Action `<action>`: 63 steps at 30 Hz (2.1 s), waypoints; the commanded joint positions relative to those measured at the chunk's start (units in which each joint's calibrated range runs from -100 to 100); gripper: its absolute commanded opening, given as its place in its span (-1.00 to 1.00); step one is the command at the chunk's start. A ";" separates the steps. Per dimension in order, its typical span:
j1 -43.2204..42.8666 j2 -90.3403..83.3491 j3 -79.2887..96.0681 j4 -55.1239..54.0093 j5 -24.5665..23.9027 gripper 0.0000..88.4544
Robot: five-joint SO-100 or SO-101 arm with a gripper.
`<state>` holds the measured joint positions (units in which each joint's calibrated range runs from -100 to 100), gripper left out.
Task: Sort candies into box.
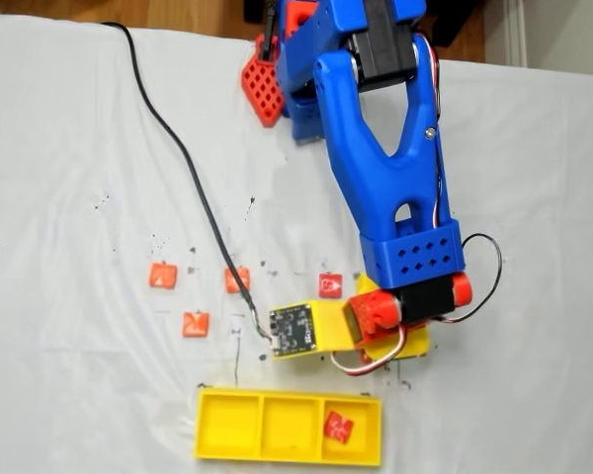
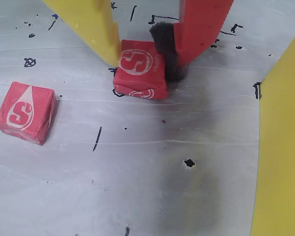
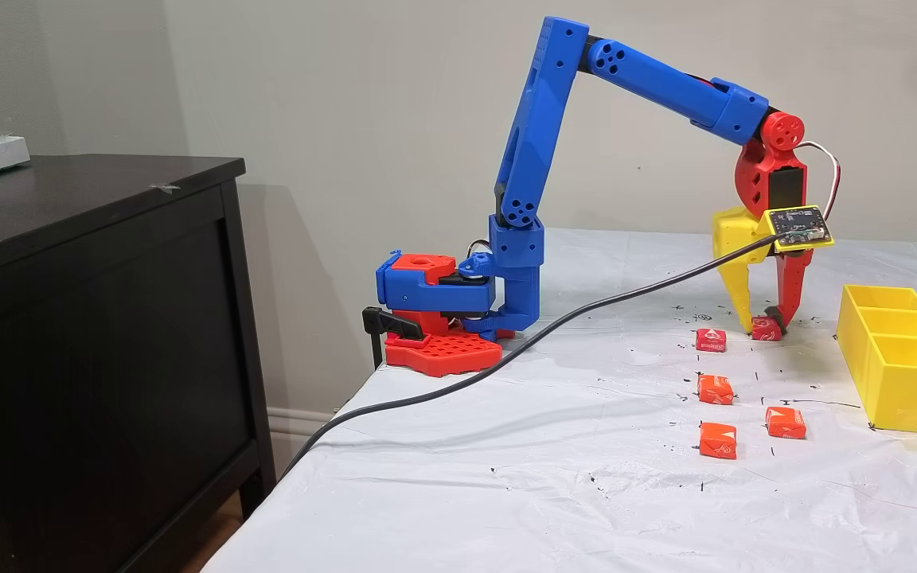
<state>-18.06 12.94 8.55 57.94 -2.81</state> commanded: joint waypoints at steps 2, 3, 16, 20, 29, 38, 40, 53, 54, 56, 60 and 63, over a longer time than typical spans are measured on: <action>-0.59 -17.27 6.88 -2.80 0.20 -1.00; -0.69 -21.17 9.33 -4.27 0.34 -1.00; 9.10 -33.30 5.78 -11.97 0.10 -1.00; 12.27 -30.50 3.05 -14.18 0.34 -1.00; 15.35 -17.02 -7.33 -15.32 0.10 -1.00; 15.62 -10.91 -11.33 -11.80 0.24 -1.00; 15.35 -10.48 -11.88 -10.25 0.44 -1.00; 14.53 -8.28 -10.69 -10.99 0.88 -0.96; 14.44 -8.19 -10.69 -10.41 1.03 -0.88; 14.17 -8.02 -10.60 -9.27 1.17 -0.68; 13.99 -7.94 -10.51 -8.37 1.42 -0.51; 13.99 -7.94 -10.51 -8.20 1.32 -0.37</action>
<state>-3.39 6.01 2.40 49.44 -1.88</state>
